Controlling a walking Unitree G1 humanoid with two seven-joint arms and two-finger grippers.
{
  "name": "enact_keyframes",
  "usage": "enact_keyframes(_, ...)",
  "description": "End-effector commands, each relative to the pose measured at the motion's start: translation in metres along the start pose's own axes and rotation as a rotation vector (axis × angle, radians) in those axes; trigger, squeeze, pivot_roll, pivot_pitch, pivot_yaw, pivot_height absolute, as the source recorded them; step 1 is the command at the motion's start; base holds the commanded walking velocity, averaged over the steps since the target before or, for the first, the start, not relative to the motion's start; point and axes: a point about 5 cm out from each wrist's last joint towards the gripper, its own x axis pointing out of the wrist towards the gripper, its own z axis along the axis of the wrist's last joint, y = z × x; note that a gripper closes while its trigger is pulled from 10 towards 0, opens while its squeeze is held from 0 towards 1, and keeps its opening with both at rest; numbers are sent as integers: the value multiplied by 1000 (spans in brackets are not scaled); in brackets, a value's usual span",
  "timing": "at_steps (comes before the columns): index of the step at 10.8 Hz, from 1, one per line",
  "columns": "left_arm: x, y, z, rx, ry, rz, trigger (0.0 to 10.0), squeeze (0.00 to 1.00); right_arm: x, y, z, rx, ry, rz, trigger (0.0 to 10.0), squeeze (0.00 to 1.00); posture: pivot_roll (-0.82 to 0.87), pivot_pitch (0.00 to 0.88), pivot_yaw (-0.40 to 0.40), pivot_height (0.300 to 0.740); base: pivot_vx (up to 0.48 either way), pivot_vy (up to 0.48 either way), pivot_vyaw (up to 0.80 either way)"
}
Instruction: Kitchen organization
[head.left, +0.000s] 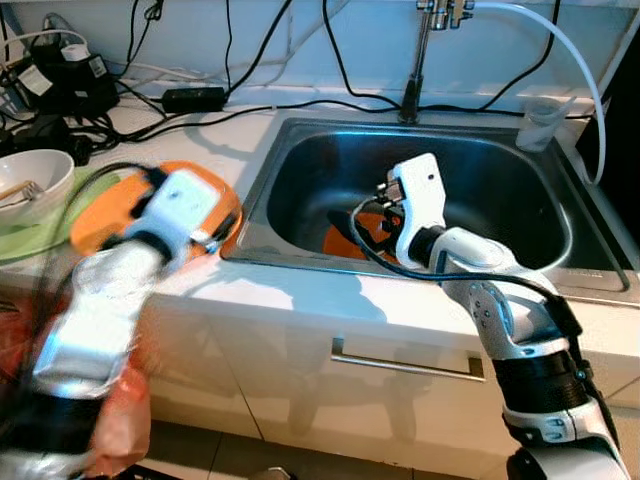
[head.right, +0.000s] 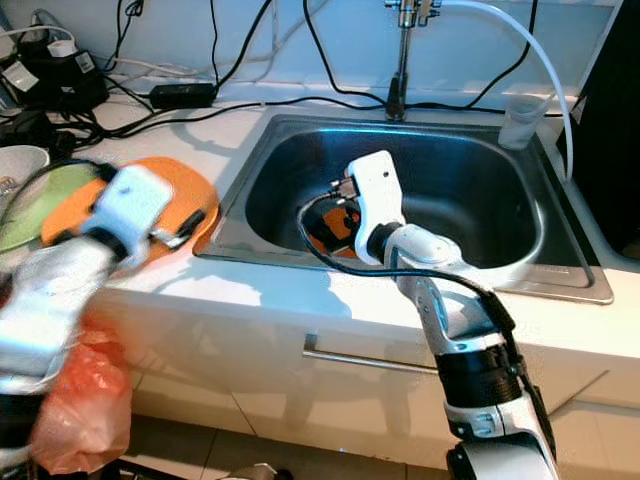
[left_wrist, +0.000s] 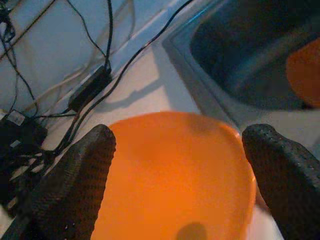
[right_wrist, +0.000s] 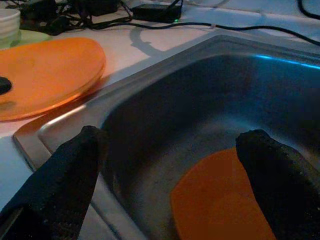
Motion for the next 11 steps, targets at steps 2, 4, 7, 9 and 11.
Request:
enact_keyframes(2, -10, 3, -4, 23, 9, -27, 10000, 0, 7, 4, 9, -22, -32, 24, 10000, 0, 231, 0, 48, 740, 0, 0, 0)
enact_keyframes(4, -15, 0, -4, 33, 6, -55, 10000, 0, 9, 4, 10, -23, -34, 31, 10000, 0, 245, 0, 37, 740, 0, 0, 0)
enact_keyframes(7, -25, -7, -4, 55, -5, -89, 10000, 0, 13, 8, 10, -23, -35, 57, 10000, 0, 276, 0, 14, 740, 0, 0, 0)
enact_keyframes(9, -35, -5, -8, 66, 11, -72, 10000, 0, 18, 11, 10, -27, -31, 82, 10000, 0, 299, 0, -5, 740, 0, 0, 0)
enact_keyframes(11, -41, -2, -12, 103, 27, -60, 10000, 0, 21, 11, 11, -32, -34, 94, 10000, 0, 316, 0, -11, 740, 0, 0, 0)
